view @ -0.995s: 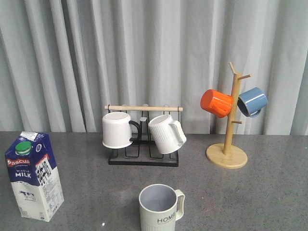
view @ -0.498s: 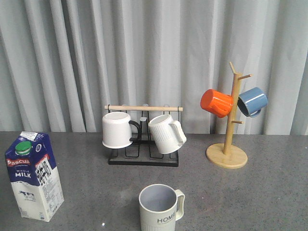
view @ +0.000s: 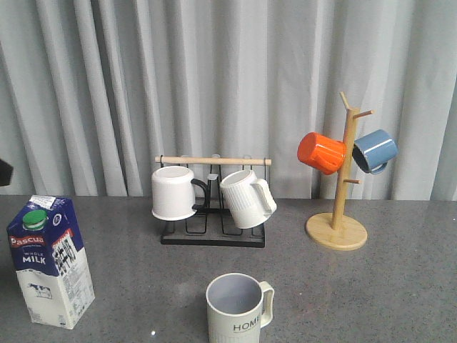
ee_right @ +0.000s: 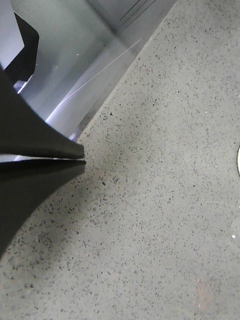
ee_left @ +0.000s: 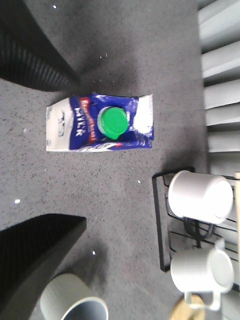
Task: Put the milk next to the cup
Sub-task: 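Reach the left gripper down to the milk carton top and grasp it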
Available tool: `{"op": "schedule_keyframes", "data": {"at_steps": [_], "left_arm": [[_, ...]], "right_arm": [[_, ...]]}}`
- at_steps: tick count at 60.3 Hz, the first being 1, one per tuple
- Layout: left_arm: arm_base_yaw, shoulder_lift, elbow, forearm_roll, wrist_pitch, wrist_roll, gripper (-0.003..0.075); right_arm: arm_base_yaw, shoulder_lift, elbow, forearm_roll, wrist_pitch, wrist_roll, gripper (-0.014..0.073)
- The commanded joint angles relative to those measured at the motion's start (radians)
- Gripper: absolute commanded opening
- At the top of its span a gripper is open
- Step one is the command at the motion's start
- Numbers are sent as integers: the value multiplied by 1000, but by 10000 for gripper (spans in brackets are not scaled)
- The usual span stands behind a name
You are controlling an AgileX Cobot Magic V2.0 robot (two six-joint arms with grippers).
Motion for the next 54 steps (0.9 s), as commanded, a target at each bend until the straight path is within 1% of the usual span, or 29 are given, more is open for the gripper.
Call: {"op": "schedule_keyframes", "data": {"at_steps": [1, 7, 17, 54], "left_arm": [[0, 70, -121, -24, -16, 7, 507], [0, 162, -211, -21, 20, 20, 507], [0, 270, -299, -11, 67, 20, 507], [0, 449, -307, 45, 109, 20, 507]], "right_arm": [[-6, 3, -26, 8, -53, -7, -5], [-6, 3, -26, 8, -53, -7, -5], [-6, 3, -26, 8, -53, -7, -5], [-6, 3, -15, 8, -66, -7, -5]]}}
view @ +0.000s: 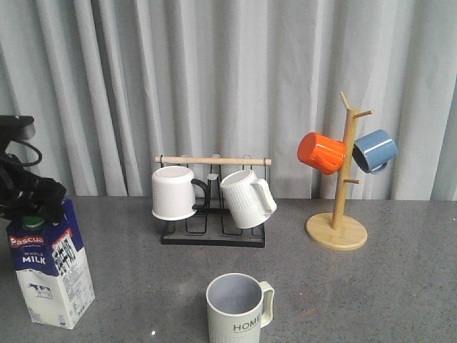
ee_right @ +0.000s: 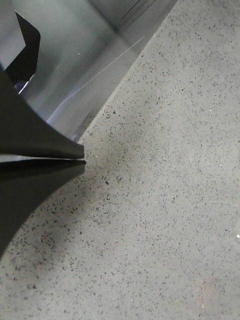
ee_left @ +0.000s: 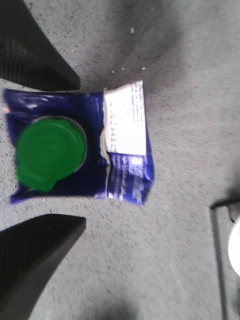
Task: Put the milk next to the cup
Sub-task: 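Reach the left gripper down to the milk carton top and grasp it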
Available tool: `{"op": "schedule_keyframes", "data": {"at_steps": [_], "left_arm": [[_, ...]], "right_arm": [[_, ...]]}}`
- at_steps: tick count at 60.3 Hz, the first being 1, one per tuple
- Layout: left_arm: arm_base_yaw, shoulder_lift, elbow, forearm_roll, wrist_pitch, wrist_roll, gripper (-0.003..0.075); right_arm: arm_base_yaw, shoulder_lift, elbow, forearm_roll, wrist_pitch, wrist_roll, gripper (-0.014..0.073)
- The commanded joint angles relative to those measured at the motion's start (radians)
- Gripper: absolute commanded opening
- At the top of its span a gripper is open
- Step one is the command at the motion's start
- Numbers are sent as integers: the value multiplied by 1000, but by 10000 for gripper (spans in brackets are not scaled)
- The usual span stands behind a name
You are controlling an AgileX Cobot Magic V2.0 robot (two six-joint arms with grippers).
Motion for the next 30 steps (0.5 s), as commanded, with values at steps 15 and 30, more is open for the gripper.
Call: {"op": "schedule_keyframes", "data": {"at_steps": [15, 30], "left_arm": [[0, 22, -31, -2, -5, 1, 485], [0, 8, -31, -10, -5, 1, 275]], "right_arm": [[-4, 3, -27, 10, -65, -7, -5], [-4, 3, -27, 10, -69, -7, -5]]}}
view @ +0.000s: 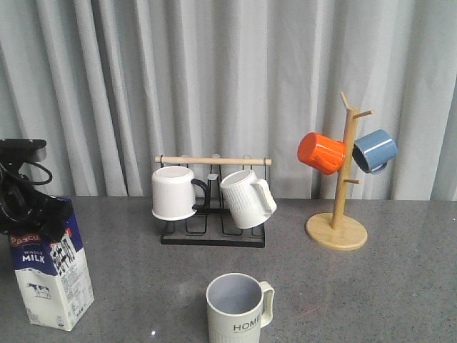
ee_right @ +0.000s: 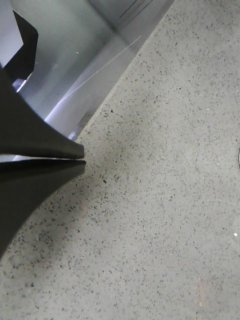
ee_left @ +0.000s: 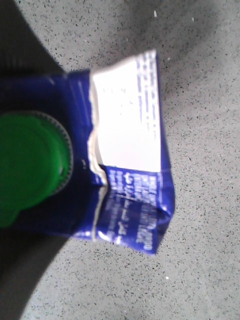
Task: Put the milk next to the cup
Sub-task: 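Lift the milk carton with the left gripper and lower it beside the mug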
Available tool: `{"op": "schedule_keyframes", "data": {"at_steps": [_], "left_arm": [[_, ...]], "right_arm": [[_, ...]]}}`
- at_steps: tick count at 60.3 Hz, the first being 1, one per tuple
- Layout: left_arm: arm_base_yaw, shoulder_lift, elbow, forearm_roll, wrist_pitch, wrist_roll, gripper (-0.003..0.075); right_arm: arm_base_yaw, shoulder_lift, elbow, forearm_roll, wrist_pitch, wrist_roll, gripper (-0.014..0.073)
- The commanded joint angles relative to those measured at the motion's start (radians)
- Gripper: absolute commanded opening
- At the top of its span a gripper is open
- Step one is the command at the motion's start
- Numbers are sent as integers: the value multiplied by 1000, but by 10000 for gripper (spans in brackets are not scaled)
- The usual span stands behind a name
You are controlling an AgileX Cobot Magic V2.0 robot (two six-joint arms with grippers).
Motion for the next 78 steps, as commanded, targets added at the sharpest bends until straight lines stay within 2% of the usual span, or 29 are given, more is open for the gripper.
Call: {"op": "schedule_keyframes", "data": {"at_steps": [1, 13, 24, 34, 58, 78], "left_arm": [[0, -64, -31, -24, -28, 1, 258], [0, -120, -32, -160, -26, 2, 70], [-11, -163, -32, -386, 11, 109, -8], [-78, -166, -32, -428, 24, 138, -6], [-257, -117, -31, -273, -21, 52, -6], [-332, -48, -31, -212, -21, 5, 5]], "right_arm": [[-5, 3, -27, 10, -60, -7, -5], [-5, 3, -27, 10, -60, -7, -5], [-5, 3, -27, 10, -60, -7, -5], [-5, 3, -27, 10, -60, -7, -5], [-5, 3, -27, 14, -60, -7, -5], [-5, 3, -27, 16, -59, -7, -5]]}}
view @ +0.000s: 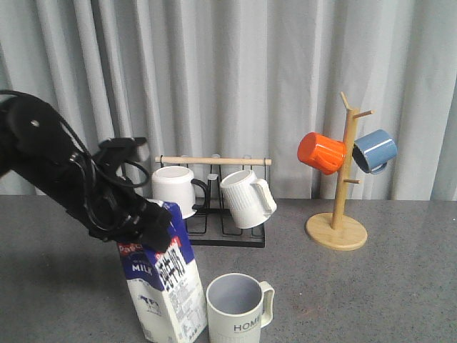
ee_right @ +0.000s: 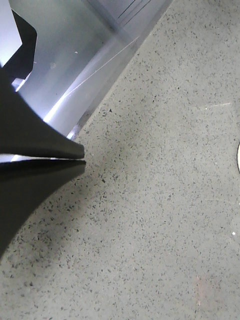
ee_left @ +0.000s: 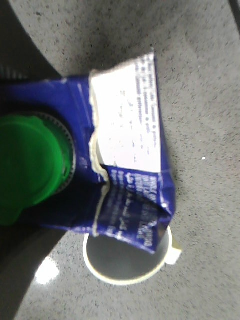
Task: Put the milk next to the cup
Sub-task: 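Lift the milk carton with the left gripper and lower it beside the mug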
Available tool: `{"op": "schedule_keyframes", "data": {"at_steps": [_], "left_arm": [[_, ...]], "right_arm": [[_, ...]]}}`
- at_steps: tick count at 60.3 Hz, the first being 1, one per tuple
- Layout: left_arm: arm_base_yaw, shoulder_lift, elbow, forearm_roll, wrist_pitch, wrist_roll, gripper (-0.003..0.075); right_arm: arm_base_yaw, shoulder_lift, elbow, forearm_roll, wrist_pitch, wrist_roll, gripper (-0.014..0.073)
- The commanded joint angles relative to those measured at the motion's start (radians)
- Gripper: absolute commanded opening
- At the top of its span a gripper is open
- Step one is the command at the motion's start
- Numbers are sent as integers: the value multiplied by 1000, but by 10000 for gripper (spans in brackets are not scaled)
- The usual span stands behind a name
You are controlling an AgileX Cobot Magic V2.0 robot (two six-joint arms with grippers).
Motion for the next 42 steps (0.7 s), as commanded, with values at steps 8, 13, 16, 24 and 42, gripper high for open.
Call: {"op": "schedule_keyframes", "data": {"at_steps": [8, 13, 16, 24, 42], "left_arm": [[-27, -24, -30, 22, -13, -19, 20], [-26, -24, -30, 24, 4, -19, 43], [-26, -24, -30, 23, 14, -19, 69], [-26, -24, -30, 3, 23, -19, 178], [-26, -25, -30, -45, 23, -42, 489]], "right_arm": [[-5, 3, -27, 16, -55, -7, -5], [-5, 3, -27, 16, -55, -7, -5], [-5, 3, -27, 16, -55, -7, -5], [-5, 3, -27, 16, -55, -7, -5], [-5, 3, -27, 16, -55, -7, -5]]}}
